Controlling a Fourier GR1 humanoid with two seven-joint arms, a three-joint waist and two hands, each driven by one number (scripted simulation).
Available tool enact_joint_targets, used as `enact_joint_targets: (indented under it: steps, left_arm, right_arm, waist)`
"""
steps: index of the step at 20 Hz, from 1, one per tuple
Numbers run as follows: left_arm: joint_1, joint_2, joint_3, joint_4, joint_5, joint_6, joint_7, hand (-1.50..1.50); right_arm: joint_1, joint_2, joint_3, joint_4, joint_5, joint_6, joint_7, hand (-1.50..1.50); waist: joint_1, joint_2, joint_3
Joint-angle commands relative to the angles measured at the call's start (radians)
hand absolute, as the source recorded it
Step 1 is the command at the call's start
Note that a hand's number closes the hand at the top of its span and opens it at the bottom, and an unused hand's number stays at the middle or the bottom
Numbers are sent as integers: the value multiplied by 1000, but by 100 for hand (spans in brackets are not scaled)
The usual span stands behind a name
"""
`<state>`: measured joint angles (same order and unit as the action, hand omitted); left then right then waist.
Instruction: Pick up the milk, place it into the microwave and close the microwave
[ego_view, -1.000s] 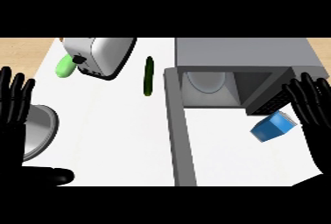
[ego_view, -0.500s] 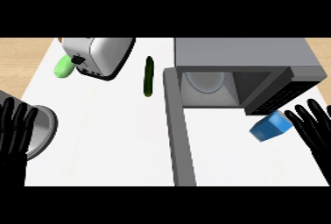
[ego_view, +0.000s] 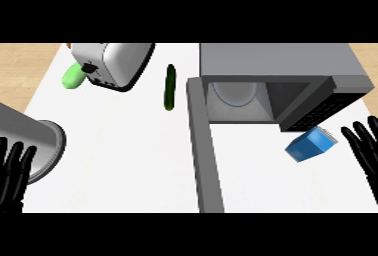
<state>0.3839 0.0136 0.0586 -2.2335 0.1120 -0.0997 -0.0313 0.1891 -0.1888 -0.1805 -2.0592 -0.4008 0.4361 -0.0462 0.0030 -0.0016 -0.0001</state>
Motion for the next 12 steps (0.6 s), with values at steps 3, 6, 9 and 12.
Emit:
enact_joint_targets:
  steps: [3,6,9,12]
  left_arm:
    - [88,-9,18,-18,31,-50,-55,-150]
    - [90,-13,8,1,35,-58,-52,-150]
    - [198,-13,-96,-39,-30,-20,-130,-150]
    - [217,-13,-23,-38,-10,-67,-145,-150]
  right_arm:
    - [-92,35,-42,141,160,-63,-107,-150]
    - [-125,41,-51,227,206,-67,-168,-150]
    - [-114,33,-60,272,227,-54,-202,-150]
    - [-158,15,-80,344,242,-59,-216,-150]
  waist:
    - [6,1,0]
    - [5,1,0]
    - [6,0,0]
    - [7,1,0]
